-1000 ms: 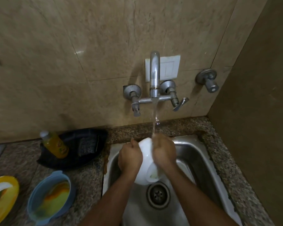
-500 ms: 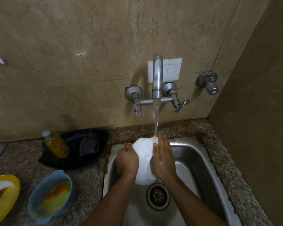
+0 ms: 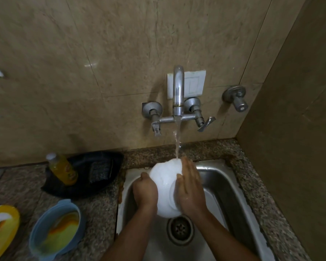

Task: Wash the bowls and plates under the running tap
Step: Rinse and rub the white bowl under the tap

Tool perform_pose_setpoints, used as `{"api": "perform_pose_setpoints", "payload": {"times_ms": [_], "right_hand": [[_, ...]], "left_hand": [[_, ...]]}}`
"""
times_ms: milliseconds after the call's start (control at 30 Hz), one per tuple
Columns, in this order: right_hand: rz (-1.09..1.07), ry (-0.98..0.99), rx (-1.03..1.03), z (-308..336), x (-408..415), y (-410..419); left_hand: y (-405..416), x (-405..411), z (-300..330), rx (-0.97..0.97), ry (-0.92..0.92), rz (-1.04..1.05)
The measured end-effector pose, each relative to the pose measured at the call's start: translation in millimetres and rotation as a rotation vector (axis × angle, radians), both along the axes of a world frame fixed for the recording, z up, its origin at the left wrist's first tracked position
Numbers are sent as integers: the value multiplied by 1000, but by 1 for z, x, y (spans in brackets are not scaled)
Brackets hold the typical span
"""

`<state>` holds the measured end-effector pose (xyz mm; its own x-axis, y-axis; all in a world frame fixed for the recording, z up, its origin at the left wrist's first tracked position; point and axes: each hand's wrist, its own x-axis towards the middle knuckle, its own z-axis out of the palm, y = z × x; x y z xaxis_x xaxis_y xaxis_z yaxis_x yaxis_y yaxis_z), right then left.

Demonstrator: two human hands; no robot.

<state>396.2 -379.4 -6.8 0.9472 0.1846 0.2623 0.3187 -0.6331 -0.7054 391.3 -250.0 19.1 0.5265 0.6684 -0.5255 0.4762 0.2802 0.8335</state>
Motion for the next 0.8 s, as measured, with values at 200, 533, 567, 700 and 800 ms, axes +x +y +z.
{"api": "perform_pose_setpoints", "payload": {"times_ms": [200, 533, 567, 700, 800], "right_hand": [[-303, 430, 587, 5, 29, -11], [-230, 481, 192, 24, 45, -6], [-224, 473, 194, 27, 45, -5], [-281, 213, 164, 27, 32, 6], [54, -134, -150, 15, 4, 13]], "left_hand": [[10, 4, -17, -293, -114, -94], [-3, 15, 29, 919, -88, -748], [-4, 19, 29, 942, -70, -740], [-3, 25, 23, 927, 4, -618], [-1, 29, 23, 848, 39, -526]]}}
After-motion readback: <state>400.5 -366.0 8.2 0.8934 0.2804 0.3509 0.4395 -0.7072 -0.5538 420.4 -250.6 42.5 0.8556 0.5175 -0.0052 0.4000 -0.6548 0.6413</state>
